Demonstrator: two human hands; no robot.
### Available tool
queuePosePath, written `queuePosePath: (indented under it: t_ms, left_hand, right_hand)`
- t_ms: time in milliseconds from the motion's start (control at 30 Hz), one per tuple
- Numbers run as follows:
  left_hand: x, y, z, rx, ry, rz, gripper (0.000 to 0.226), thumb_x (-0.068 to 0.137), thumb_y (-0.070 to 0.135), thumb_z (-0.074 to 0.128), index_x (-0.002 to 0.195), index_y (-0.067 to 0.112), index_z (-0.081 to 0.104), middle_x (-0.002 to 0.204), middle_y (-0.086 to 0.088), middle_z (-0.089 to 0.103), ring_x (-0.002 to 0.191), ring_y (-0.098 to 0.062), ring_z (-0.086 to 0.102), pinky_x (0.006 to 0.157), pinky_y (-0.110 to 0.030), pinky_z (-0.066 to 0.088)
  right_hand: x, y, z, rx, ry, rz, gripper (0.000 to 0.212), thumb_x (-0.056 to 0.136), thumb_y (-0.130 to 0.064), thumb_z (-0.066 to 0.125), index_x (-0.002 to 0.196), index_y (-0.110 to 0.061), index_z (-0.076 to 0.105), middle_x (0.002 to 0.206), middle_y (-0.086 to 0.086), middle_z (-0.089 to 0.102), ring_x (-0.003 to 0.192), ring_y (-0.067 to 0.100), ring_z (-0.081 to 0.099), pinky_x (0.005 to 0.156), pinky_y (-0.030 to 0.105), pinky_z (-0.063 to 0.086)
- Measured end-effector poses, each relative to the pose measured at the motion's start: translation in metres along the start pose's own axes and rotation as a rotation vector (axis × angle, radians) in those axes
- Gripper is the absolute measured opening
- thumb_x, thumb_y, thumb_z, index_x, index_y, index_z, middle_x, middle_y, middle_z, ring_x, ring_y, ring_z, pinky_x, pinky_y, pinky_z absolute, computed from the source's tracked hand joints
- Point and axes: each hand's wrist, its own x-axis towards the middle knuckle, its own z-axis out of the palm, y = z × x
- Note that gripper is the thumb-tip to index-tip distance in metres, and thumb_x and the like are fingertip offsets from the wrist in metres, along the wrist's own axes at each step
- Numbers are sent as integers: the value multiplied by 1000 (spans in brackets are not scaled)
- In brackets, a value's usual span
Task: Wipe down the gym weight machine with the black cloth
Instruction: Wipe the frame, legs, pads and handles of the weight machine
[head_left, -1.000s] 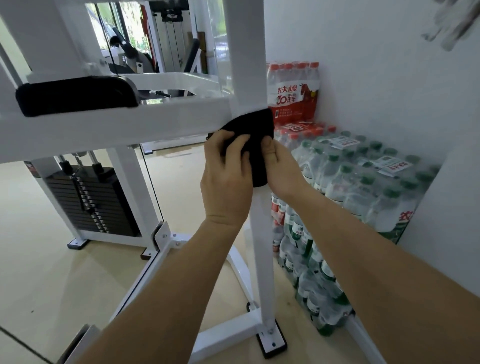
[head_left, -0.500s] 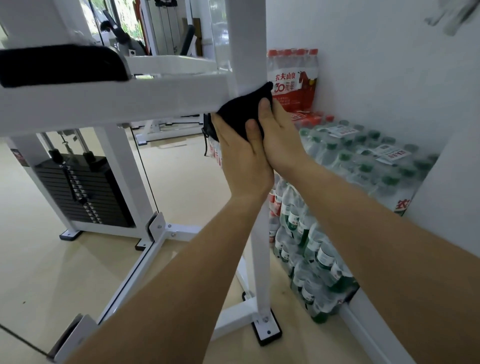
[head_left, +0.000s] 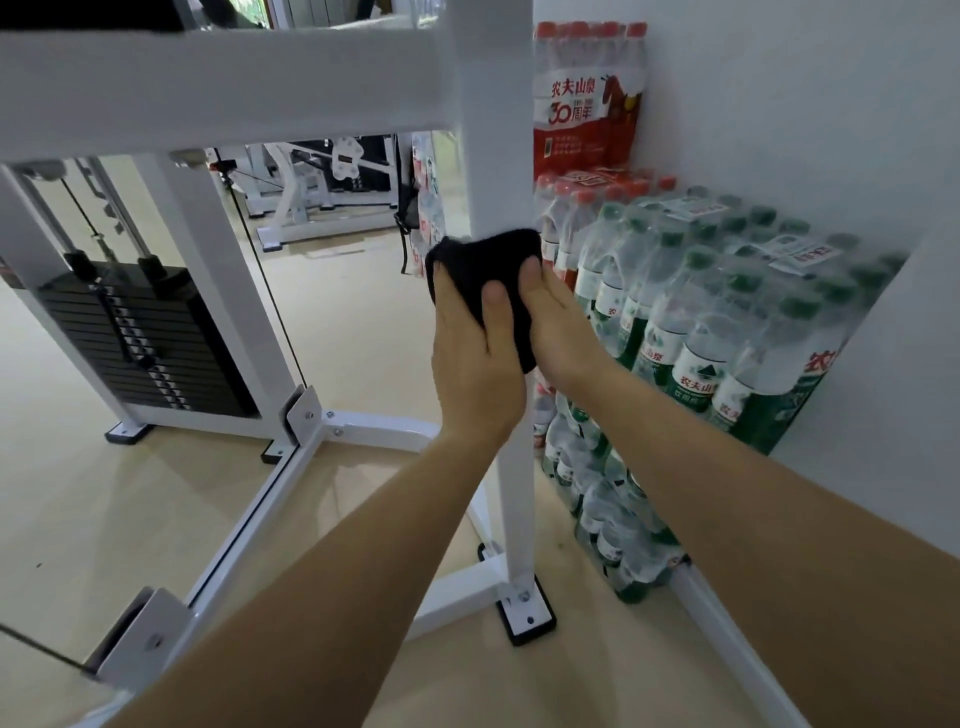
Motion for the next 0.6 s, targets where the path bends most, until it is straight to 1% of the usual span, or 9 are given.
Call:
queuePosePath:
  t_ms: [67, 133, 267, 333, 367, 433, 467, 533, 600]
  left_hand:
    - [22, 10, 8, -42, 69, -21, 70, 97, 60, 29, 151, 15, 30, 141, -3, 52, 125, -16, 53, 98, -36, 49]
    - [29, 6, 16, -32, 111, -14, 74, 96, 62, 29, 152, 13, 28, 144, -5, 49, 127, -19, 52, 98, -40, 50]
    - [11, -23, 22, 29, 118, 47, 76, 96, 60, 30, 157, 15, 20, 152, -1, 44, 132, -15, 50, 96, -28, 48]
    - [-5, -44, 23, 52, 83, 52, 76, 97, 59, 32, 158, 17, 14, 155, -1, 41, 134, -17, 49, 97, -33, 50]
    - [-15, -54, 23, 60, 56, 53, 76, 98, 58, 33, 159, 18, 12, 156, -1, 39, 135, -18, 49, 98, -34, 50]
    - [-39, -78, 22, 72, -10, 56, 75, 99, 55, 33, 159, 18, 8, 159, 1, 35, 136, -17, 47, 98, -30, 49]
    - [-50, -89, 21, 74, -45, 46, 75, 99, 53, 34, 160, 18, 6, 160, 2, 33, 138, -16, 46, 99, -28, 47]
    - [-66, -103, 17, 85, -110, 14, 76, 99, 52, 34, 160, 19, 4, 162, 2, 29, 140, -16, 42, 103, -33, 47]
    - [-68, -102, 12, 109, -156, -8, 75, 99, 52, 34, 160, 20, 4, 161, 3, 30, 140, -16, 43, 102, -39, 48]
  right_hand:
    - [9, -14, 1, 3, 25, -48, 59, 97, -55, 31, 136, -18, 55, 128, 1, 65, 120, 15, 61, 109, 42, 46]
    - [14, -16, 3, -5, 49, -105, 62, 97, -58, 29, 135, -18, 57, 125, 0, 67, 118, 14, 63, 107, 42, 47]
    - [7, 25, 6, -67, 110, -161, 57, 102, -48, 25, 136, -15, 56, 126, -1, 66, 119, 11, 61, 106, 39, 48]
    - [-1, 61, 6, -48, 81, -136, 58, 103, -50, 24, 136, -16, 56, 129, 0, 65, 122, 11, 60, 109, 40, 46]
    - [-7, 80, 5, -44, 69, -111, 59, 101, -56, 24, 135, -18, 56, 130, 0, 64, 124, 12, 59, 110, 41, 45]
    - [-20, 112, 6, -73, 53, -48, 69, 96, -71, 25, 136, -23, 54, 133, 0, 62, 128, 14, 56, 112, 44, 42]
    - [-28, 125, 6, -90, 50, -22, 72, 95, -72, 24, 138, -22, 53, 135, 1, 61, 130, 14, 54, 114, 43, 40]
    - [-40, 140, 6, -96, 32, 28, 70, 99, -60, 23, 144, -14, 49, 138, 4, 58, 132, 15, 52, 116, 42, 38]
    - [-45, 136, 5, -71, 13, 49, 65, 100, -50, 24, 147, -12, 44, 142, 4, 55, 134, 14, 49, 118, 41, 35]
